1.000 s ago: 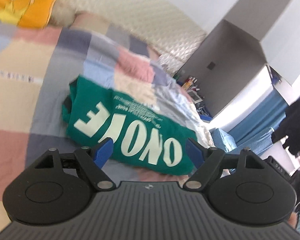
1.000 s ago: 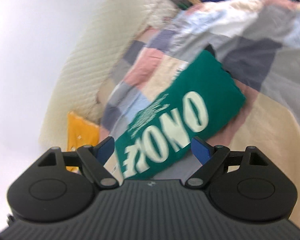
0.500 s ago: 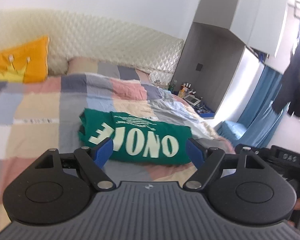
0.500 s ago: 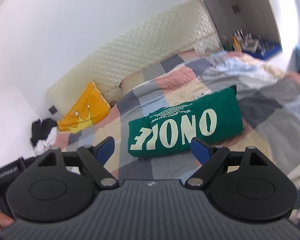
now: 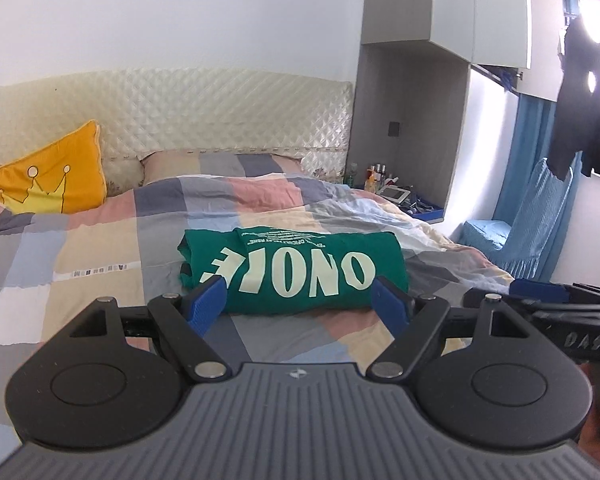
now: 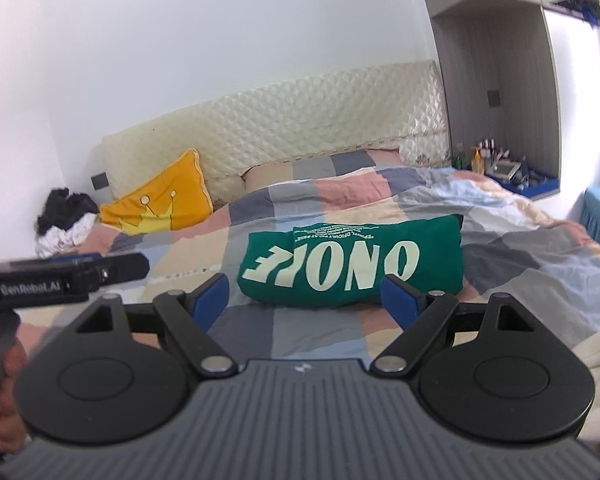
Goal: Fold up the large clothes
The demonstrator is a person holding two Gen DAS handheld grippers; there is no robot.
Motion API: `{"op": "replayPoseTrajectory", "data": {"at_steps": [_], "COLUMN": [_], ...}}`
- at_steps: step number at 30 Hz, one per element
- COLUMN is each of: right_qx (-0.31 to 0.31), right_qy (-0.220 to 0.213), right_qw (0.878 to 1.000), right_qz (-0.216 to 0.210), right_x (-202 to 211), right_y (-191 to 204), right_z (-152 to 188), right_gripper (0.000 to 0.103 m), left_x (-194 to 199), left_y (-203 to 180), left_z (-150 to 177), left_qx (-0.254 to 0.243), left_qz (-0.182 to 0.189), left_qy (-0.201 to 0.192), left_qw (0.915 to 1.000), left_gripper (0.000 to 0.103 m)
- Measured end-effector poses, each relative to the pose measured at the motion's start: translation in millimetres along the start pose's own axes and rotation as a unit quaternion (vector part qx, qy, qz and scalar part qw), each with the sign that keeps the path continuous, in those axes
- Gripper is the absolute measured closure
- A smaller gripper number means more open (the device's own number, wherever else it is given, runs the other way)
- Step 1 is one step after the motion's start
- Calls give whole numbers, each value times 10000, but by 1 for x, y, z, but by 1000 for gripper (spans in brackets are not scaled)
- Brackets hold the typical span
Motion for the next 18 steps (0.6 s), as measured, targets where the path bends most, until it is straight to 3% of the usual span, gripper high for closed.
{"op": "replayPoseTrajectory", "data": {"at_steps": [8, 18], "right_qx": [118, 69], "right_qy": [97, 167], "right_qw": [9998, 9991], "right_qz": [128, 381], "right_x": [-14, -32], "right_y": [2, -4], "right_z": [34, 54], "right_gripper": [18, 19], "left_x": [-4, -26], "left_y": [1, 9], "left_z": [32, 54], "left_qx": [-14, 57], "left_qz": [-141, -138], "left_qy": [-205, -19], "left_qw": [9997, 9999], "left_gripper": [20, 20]}}
Point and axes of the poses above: each gripper's, at about its wrist camera, not at the fingertips, and x roughly against the way its jaws point, y to its left, z to its underside, the point moved 2 cm from there along -x, roughly the way its jaws point, and after that the axes turned 8 degrees about y, right-handed, at the moved point
